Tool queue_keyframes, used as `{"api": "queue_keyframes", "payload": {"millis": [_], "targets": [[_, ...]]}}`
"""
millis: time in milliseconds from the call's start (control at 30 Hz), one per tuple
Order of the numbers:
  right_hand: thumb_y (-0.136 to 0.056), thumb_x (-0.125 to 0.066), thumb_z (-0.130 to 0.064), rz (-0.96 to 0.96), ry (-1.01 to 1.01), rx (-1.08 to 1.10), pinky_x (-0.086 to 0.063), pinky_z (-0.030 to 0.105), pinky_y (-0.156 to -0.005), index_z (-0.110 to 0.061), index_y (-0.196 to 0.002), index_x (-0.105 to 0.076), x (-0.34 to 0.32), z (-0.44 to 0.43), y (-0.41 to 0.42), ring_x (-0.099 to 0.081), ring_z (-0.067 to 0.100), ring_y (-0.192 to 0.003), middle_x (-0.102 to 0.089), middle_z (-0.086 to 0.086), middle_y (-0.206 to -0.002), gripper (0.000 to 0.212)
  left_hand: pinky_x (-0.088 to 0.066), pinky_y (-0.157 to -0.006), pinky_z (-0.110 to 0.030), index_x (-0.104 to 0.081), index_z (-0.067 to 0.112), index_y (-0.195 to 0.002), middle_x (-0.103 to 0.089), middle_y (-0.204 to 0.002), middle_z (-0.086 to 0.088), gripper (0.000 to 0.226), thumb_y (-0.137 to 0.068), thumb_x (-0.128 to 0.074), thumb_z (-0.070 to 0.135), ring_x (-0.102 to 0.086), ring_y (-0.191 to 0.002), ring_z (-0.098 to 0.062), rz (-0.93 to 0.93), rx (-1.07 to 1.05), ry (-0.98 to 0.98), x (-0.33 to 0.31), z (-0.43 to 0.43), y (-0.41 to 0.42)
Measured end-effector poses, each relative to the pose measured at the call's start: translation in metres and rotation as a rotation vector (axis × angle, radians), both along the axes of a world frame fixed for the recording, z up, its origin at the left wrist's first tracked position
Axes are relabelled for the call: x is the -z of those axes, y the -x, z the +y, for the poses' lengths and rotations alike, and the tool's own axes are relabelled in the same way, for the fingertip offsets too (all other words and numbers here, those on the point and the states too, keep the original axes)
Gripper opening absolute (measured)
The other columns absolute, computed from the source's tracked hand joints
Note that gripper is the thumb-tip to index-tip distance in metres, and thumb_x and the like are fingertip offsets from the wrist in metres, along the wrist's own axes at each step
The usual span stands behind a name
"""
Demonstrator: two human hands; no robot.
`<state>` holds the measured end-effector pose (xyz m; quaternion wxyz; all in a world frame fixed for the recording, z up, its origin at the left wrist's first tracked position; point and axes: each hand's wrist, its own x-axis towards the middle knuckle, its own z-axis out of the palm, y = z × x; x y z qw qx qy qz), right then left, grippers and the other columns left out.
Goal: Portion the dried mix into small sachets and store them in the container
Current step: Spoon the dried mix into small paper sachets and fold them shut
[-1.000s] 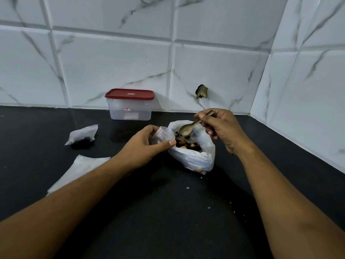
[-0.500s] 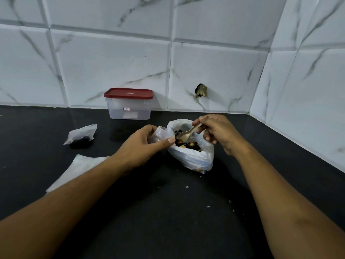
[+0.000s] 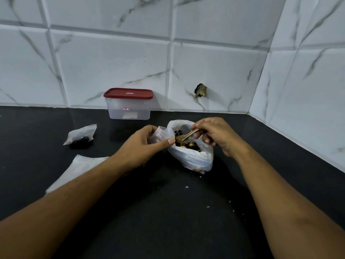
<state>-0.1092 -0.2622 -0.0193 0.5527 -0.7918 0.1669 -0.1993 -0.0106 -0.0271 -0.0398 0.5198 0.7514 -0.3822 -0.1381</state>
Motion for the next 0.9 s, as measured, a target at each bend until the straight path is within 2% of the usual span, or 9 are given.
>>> {"api": "queue_keyframes", "payload": {"millis": [100, 267, 400, 567, 767, 900], "targets": [[-0.101, -0.053, -0.012, -0.014, -0.04, 0.023, -0.026, 0.018, -0.038, -0.002, -0.097, -0.076, -0.0009, -0.0033, 0.0013, -0.042, 0.01, -0.044, -0.068, 0.005, -0.068, 0.025, -0.056, -0.102, -0.042, -0.063, 0.032, -0.124, -0.075, -0.116, 0.01, 0.058, -0.076, -0.078, 0.06, -0.072, -0.107, -0.007, 0.009, 0.002, 0.011, 0.0012, 0.0, -0.0019], [-0.097, -0.052, -0.011, -0.061, -0.087, 0.077, -0.025, 0.019, -0.037, -0.007, -0.085, -0.073, 0.0005, -0.0034, -0.0004, -0.04, 0.011, -0.042, -0.059, 0.003, -0.062, 0.025, -0.056, -0.102, -0.042, -0.063, 0.031, -0.125, -0.075, -0.116, 0.01, 0.063, -0.072, -0.077, 0.063, -0.072, -0.107, -0.008, 0.018, 0.007, 0.019, 0.001, 0.0008, -0.0023], [-0.097, -0.052, -0.011, -0.051, -0.066, 0.09, -0.025, 0.02, -0.038, -0.003, -0.089, -0.073, 0.0008, -0.0002, -0.0006, -0.04, 0.011, -0.042, -0.059, 0.003, -0.061, 0.023, -0.056, -0.102, -0.042, -0.062, 0.03, -0.126, -0.075, -0.117, 0.009, 0.063, -0.072, -0.076, 0.062, -0.072, -0.107, -0.008, 0.024, 0.01, 0.028, 0.0002, 0.0007, -0.0018], [-0.098, -0.057, -0.015, -0.005, -0.035, 0.031, -0.028, 0.018, -0.039, 0.001, -0.099, -0.075, 0.0018, 0.0042, -0.003, -0.043, 0.009, -0.043, -0.069, 0.005, -0.068, 0.024, -0.057, -0.101, -0.039, -0.062, 0.029, -0.126, -0.075, -0.118, 0.008, 0.063, -0.073, -0.076, 0.059, -0.072, -0.108, -0.008, 0.039, 0.023, 0.056, -0.0005, 0.0008, 0.0], [-0.102, -0.057, -0.022, -0.079, -0.18, 0.106, -0.025, 0.02, -0.039, -0.008, -0.089, -0.075, 0.001, 0.0035, -0.0017, -0.042, 0.01, -0.043, -0.064, 0.001, -0.064, 0.026, -0.058, -0.094, -0.031, -0.063, 0.028, -0.123, -0.076, -0.112, 0.01, 0.061, -0.07, -0.076, 0.058, -0.073, -0.104, -0.005, 0.06, 0.026, 0.078, -0.0027, 0.0004, 0.0019], [-0.103, -0.055, -0.022, -0.076, -0.163, 0.152, -0.025, 0.02, -0.038, -0.008, -0.087, -0.074, 0.0031, 0.004, -0.0037, -0.041, 0.01, -0.042, -0.06, 0.0, -0.062, 0.028, -0.058, -0.095, -0.033, -0.064, 0.027, -0.123, -0.077, -0.113, 0.009, 0.059, -0.073, -0.077, 0.056, -0.073, -0.104, -0.006, 0.068, 0.017, 0.09, -0.0018, 0.0005, 0.0018]]}}
